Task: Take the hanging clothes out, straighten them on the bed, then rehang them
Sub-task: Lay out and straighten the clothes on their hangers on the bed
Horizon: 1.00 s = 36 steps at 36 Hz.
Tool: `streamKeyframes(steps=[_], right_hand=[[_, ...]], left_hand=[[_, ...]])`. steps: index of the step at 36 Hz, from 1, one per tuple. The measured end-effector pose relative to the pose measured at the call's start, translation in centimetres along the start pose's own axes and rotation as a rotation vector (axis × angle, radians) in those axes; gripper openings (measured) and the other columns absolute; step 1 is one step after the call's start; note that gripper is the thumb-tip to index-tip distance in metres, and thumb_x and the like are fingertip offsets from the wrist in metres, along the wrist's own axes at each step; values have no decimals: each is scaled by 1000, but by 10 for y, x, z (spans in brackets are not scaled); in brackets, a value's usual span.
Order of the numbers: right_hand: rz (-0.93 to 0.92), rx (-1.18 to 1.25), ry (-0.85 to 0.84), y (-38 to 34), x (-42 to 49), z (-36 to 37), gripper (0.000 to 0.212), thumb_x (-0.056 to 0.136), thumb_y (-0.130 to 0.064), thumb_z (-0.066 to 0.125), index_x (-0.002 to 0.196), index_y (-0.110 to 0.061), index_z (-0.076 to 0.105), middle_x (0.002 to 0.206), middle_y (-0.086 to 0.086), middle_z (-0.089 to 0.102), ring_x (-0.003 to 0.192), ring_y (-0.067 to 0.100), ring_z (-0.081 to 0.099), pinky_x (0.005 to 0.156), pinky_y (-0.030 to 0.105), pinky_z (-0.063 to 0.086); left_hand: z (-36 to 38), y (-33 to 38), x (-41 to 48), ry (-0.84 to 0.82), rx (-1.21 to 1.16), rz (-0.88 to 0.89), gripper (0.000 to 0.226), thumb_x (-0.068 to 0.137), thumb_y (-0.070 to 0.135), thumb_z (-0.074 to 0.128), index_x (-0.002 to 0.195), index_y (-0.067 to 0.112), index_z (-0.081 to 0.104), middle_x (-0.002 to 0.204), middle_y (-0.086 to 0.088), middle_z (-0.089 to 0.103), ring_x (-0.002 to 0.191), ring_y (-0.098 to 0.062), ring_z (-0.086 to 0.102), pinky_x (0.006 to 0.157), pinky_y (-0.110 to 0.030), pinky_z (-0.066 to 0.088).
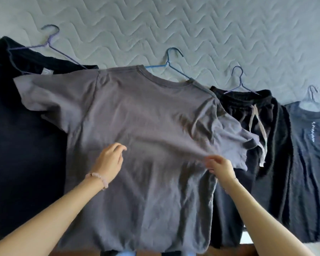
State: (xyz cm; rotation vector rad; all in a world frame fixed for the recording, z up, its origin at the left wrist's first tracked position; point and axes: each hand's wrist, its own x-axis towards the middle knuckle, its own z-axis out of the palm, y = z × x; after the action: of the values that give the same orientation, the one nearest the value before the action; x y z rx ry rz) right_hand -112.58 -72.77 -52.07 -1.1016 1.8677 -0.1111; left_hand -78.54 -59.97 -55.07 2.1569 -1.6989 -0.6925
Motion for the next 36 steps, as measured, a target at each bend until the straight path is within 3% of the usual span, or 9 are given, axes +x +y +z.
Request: streamKeyframes(steps=[3, 13, 17, 20, 22, 25, 29, 32, 36], right_hand=[[55, 65, 11, 30, -14, -21, 20, 88, 0, 56, 89, -14, 69, 73, 4, 69, 64, 14, 62, 58, 19, 48], [118, 102, 14, 158, -32, -114, 21, 84, -4, 64, 94, -23, 67, 82, 0, 71, 85, 20, 65, 88, 38, 50], [198, 165, -1, 217, -29, -155, 22, 87, -3, 63, 108, -10, 66, 94, 14, 69, 87, 23, 62, 82, 34, 49], [228, 179, -80, 253, -25, -171, 26, 88, -4, 64, 114, -5, 65, 97, 16, 70, 87, 23, 61, 75, 31, 47], [227, 165, -122, 265, -25, -173, 25, 88, -4, 63, 113, -6, 66, 93, 12, 69, 84, 22, 60, 74, 30, 46], [209, 141, -209, 270, -26, -167, 21, 89, -7, 62, 110, -11, 66, 82, 0, 67, 79, 19, 58, 68, 29, 46], [165, 122, -296, 267, -23, -152, 29, 90, -11, 60, 119, -9, 65, 87, 1, 68, 81, 18, 60, 72, 28, 49], [167, 179, -383, 258, -23, -140, 32, 94, -8, 57, 125, -6, 59, 101, 5, 64, 90, 16, 58, 63, 18, 47], [186, 250, -502, 248, -24, -126, 35, 95, -5, 53, 130, -4, 53, 109, 6, 59, 99, 19, 55, 68, 25, 44]], left_hand=[[28, 35, -22, -115, -104, -93, 18, 83, -3, 57, 94, 8, 65, 95, -6, 68, 84, -29, 66, 70, -35, 54], [120, 154, -95, -440, -244, -327, 18, 92, 10, 46, 104, 12, 60, 96, 1, 65, 82, -19, 62, 76, -27, 51], [152, 220, -112, -403, -329, -432, 14, 92, 8, 52, 97, 16, 61, 90, 1, 62, 75, -14, 58, 72, -18, 43], [178, 266, -119, -334, -393, -503, 22, 90, 3, 53, 107, 10, 66, 94, 1, 63, 83, -13, 61, 84, -23, 49], [193, 293, -122, -309, -430, -543, 28, 91, 2, 52, 116, 7, 64, 106, -2, 63, 92, -16, 62, 91, -27, 49], [209, 322, -127, -290, -452, -613, 37, 93, 5, 49, 130, 8, 53, 129, -4, 56, 113, -19, 58, 89, -20, 43], [220, 335, -131, -247, -414, -704, 49, 93, 8, 51, 141, 7, 39, 148, -8, 38, 132, -25, 43, 109, -37, 38], [218, 332, -131, -212, -338, -749, 55, 93, 6, 50, 145, 4, 32, 152, -10, 28, 139, -26, 33, 115, -34, 29], [218, 323, -130, -164, -213, -785, 57, 91, 5, 51, 144, 3, 32, 152, -11, 28, 139, -27, 33, 115, -33, 26]])
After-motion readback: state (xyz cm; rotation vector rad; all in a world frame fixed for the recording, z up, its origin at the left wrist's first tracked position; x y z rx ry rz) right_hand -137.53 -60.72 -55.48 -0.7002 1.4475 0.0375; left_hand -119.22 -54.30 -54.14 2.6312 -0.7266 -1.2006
